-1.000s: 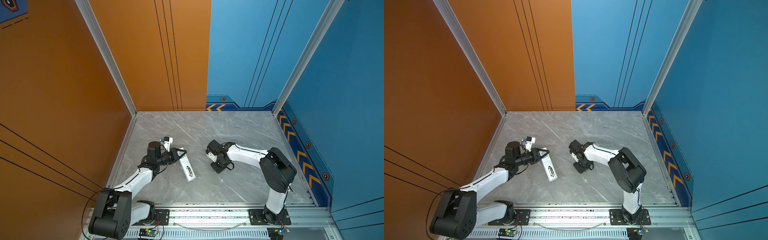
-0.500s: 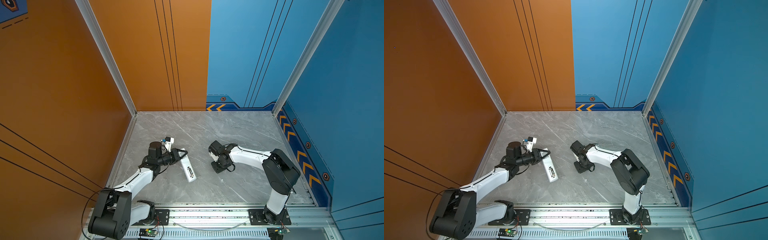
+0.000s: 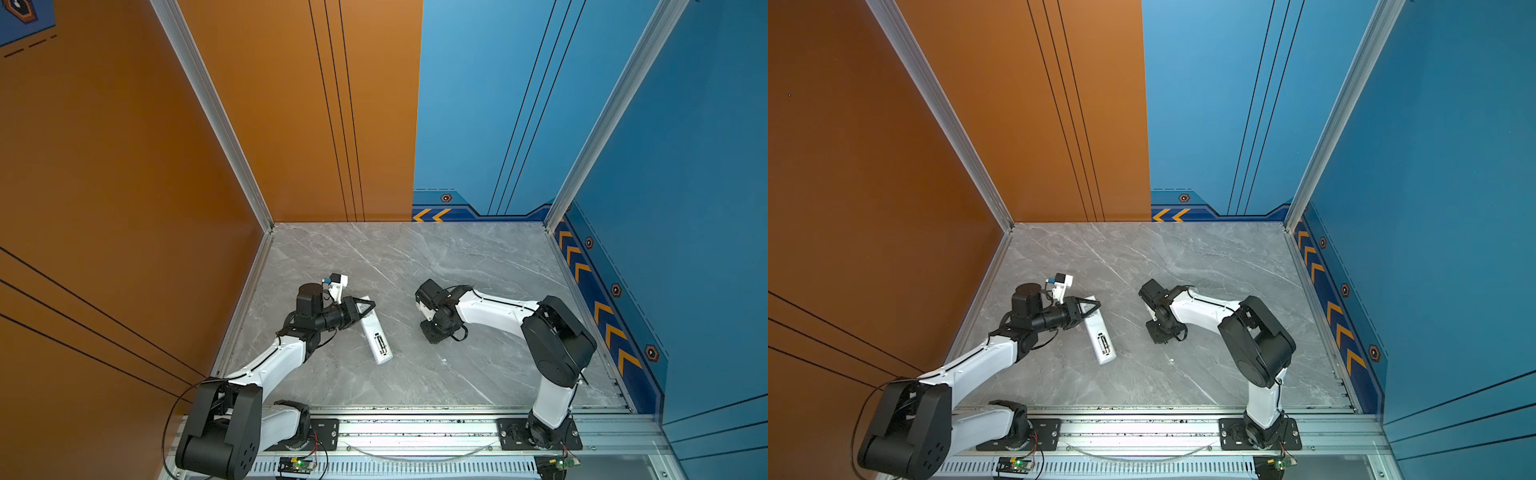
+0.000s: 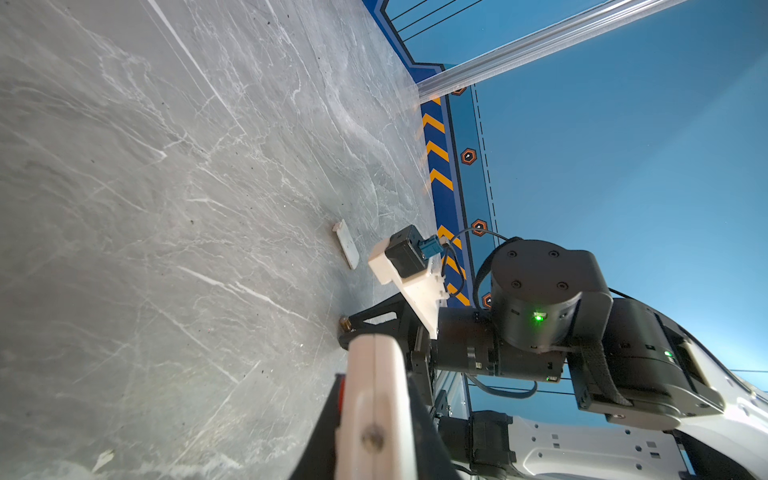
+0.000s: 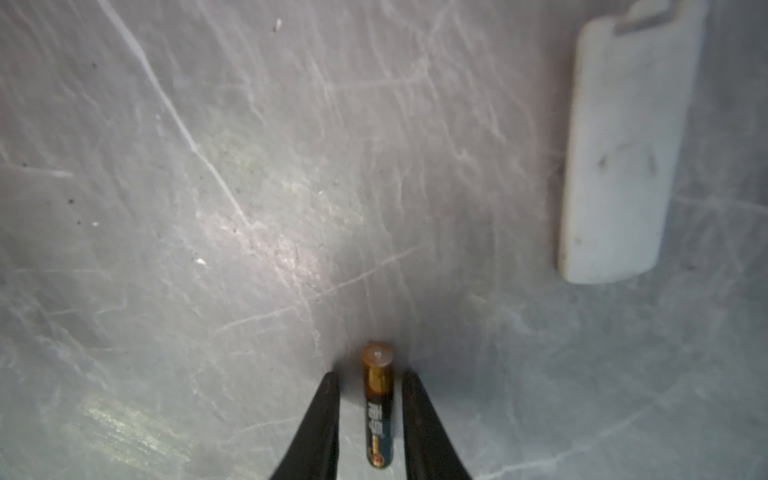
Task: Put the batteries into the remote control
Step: 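Close the right gripper on the AA battery and lift it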
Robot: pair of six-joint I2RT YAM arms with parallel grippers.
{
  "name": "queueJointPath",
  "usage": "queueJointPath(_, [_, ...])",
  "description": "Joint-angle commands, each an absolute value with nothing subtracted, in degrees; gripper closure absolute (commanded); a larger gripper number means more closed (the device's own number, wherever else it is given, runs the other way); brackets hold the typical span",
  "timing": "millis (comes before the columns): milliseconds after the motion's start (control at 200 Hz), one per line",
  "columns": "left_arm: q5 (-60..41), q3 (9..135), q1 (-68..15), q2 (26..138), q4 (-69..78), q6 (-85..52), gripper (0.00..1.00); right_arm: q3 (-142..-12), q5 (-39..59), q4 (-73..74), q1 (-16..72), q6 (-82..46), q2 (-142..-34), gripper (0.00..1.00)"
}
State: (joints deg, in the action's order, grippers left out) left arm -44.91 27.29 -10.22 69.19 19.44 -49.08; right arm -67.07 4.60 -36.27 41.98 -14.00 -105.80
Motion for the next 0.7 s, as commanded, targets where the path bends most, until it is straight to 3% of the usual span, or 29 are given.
queueJointPath(0, [-44.4, 26.8, -10.9, 68.0, 20.4, -48.7, 1.00, -66.9, 2.7, -36.5, 41.3, -13.6, -109.6, 0.75])
queueJointPath(696, [-44.5, 27.0, -10.8, 69.2, 20.4, -48.4, 1.00, -67.5, 1.2, -36.9, 41.4, -12.4, -111.8, 0.85])
